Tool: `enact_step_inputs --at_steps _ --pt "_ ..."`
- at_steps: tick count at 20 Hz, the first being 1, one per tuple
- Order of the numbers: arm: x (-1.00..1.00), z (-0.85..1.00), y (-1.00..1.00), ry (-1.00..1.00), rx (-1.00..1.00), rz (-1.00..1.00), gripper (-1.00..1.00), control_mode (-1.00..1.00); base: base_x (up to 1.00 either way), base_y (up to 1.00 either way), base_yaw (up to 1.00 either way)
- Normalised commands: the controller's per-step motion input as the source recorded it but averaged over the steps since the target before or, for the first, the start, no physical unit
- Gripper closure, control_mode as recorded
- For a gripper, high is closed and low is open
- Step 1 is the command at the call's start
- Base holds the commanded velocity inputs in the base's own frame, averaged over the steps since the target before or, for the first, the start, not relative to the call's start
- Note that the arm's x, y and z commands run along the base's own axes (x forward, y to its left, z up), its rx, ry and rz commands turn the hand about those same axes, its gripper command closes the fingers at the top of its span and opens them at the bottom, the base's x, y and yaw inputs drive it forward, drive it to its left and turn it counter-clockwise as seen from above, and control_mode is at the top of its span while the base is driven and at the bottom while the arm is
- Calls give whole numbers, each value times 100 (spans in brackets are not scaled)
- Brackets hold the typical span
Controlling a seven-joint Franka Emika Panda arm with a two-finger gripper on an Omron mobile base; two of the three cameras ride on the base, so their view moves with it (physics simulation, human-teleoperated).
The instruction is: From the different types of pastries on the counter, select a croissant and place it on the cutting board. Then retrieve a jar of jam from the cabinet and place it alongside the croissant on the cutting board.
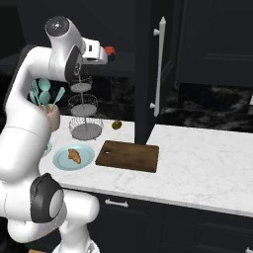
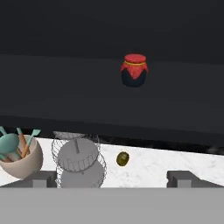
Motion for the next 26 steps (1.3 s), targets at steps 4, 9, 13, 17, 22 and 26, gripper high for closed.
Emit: enact_step_inputs --at_steps 4,9,13,17,22,26 --pt "-28 -43 -7 14 -3 0 -100 -100 0 0 0" --pt "60 41 -2 -8 1 0 -100 -100 0 0 0" --pt "65 34 0 -9 0 0 -100 -100 0 0 0" --pt "22 -40 -26 14 -8 0 -100 -100 0 0 0" --pt "1 -26 -6 7 -7 0 -100 -100 0 0 0" --pt "73 6 -6 -1 1 0 -100 -100 0 0 0"
